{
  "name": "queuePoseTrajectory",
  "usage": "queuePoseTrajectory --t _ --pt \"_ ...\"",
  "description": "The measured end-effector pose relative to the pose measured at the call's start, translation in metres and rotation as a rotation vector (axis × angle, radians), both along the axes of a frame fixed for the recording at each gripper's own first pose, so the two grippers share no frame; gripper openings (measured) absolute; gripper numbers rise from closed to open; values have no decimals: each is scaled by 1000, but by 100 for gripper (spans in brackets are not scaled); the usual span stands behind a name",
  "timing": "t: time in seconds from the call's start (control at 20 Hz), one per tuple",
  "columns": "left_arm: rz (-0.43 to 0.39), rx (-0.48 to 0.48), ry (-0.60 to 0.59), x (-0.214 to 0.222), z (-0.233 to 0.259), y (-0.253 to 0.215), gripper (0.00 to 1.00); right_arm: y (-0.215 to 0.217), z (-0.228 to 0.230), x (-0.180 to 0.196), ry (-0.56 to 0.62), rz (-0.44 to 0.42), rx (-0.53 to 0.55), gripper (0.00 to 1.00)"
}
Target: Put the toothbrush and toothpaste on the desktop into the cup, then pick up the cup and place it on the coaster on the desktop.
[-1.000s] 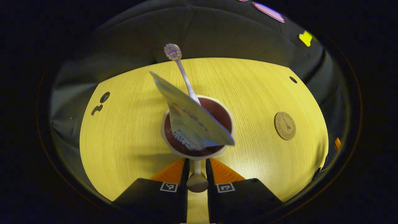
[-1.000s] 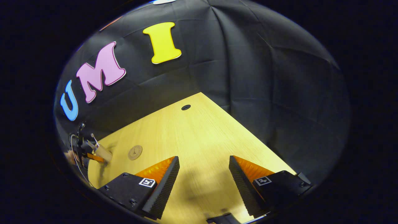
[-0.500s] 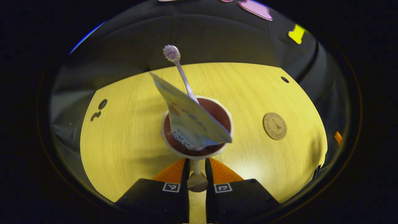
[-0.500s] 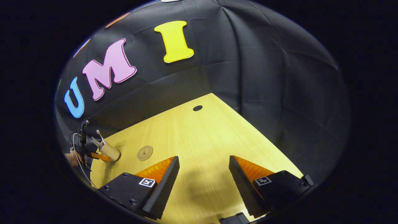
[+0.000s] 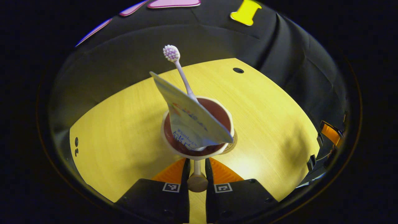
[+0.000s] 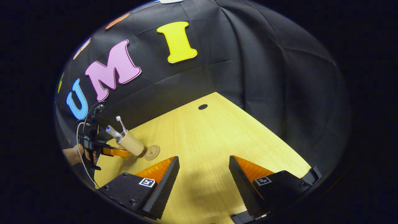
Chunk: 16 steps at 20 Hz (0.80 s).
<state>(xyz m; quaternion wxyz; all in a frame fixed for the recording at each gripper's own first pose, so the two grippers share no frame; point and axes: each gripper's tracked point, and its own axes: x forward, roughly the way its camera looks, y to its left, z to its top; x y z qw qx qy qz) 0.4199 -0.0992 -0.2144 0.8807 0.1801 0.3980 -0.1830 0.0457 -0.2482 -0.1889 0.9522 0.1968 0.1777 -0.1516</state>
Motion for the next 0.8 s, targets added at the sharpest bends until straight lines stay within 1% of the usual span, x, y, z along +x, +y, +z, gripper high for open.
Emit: queuePoseTrajectory --t 0.05,0.1,0.15,0.25,0.3,0.35,0.4,0.45,0.55,0.6,0.65,0.7,0.75,0.8 --pt "-8 1 1 1 -5 -4 25 1 1 0 -4 5 2 98" --pt "-9 3 4 3 -9 -11 21 3 1 -1 -5 14 2 98" --pt "-7 3 10 4 -14 -22 25 6 -2 -4 2 30 -12 98" --pt "-16 8 11 3 -16 -29 25 5 -4 -10 9 33 -26 98" --pt "-20 19 9 3 -17 -31 21 6 -6 -13 14 37 -18 98" --pt "-21 28 9 5 -20 -33 26 7 -9 -17 20 37 -8 98" --pt "-17 40 11 4 -19 -31 26 8 -9 -17 22 34 -1 98" --pt "-8 50 14 4 -19 -30 31 8 -10 -18 20 31 2 98" --pt "3 56 11 4 -19 -32 22 8 -9 -23 13 28 1 98" --pt "6 55 -1 4 -16 -31 28 8 -8 -24 8 27 -2 98" --pt "6 48 -8 0 -14 -31 30 8 -7 -25 5 29 -3 98" --pt "8 41 -13 -2 -10 -33 36 9 -8 -25 3 33 -4 98" --pt "12 30 -36 -3 0 -33 33 12 -7 -24 0 41 -5 98" --pt "20 22 -52 -6 9 -29 43 16 -4 -21 -4 53 -11 98"
